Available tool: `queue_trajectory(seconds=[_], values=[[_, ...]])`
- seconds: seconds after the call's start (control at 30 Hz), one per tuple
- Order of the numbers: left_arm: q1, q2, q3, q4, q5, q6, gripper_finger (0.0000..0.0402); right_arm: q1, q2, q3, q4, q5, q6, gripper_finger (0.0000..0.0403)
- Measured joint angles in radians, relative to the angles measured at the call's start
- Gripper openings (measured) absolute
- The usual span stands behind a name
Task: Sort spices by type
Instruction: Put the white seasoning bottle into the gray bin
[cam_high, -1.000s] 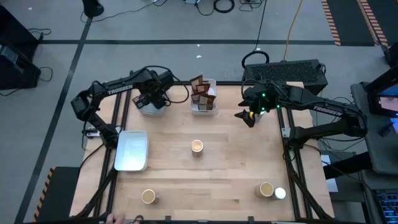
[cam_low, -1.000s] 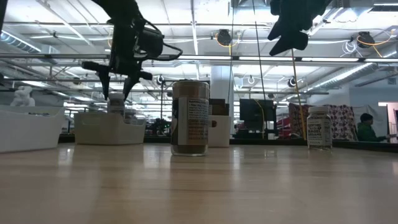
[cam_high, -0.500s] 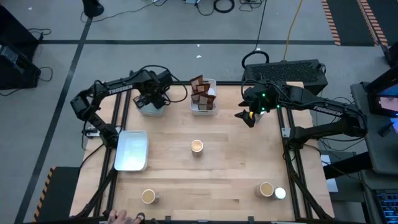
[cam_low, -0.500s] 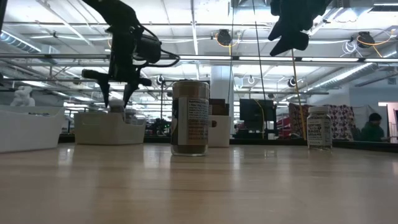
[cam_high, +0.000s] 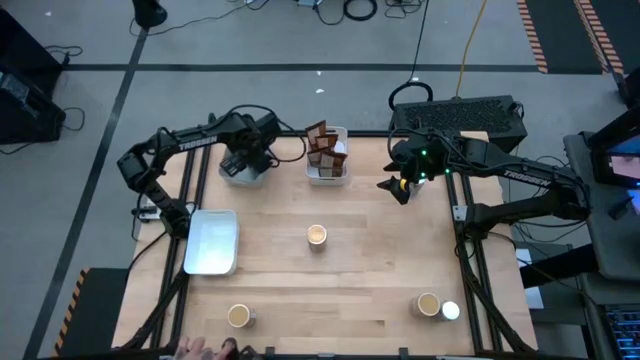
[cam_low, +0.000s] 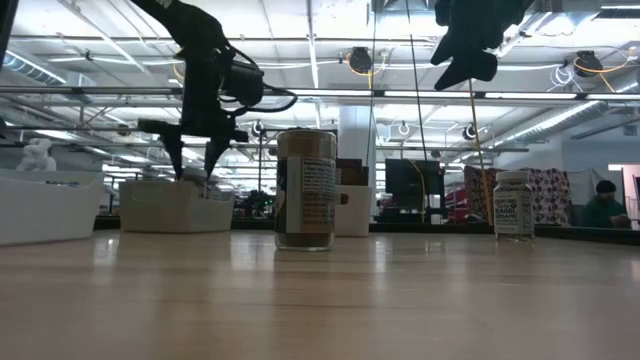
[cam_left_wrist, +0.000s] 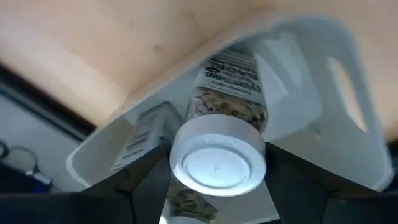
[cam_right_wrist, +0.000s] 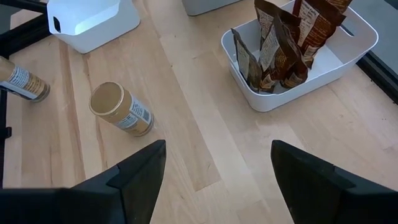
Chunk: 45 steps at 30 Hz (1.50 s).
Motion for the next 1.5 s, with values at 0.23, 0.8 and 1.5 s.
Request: queue_trajectory(seconds=[0.23,0.8,1.5], values=[[0.000,0.000,0.000,0.025,-0.009,-0.046,0.0250,0.000,0.000,0.000,0.000,0.000,0.000,0.0272],[0.000,0.000,0.052,-0.009,-0.045,-0.153,0.0251,0.000,0.000,0.000,0.000,0.000,-0.011,0.0272],[0.001,-0.138,0.063,-0.063,-0.006,-0.357,0.0251,0.000,0.000,0.000,0.001,0.000,-0.010,0.0272]])
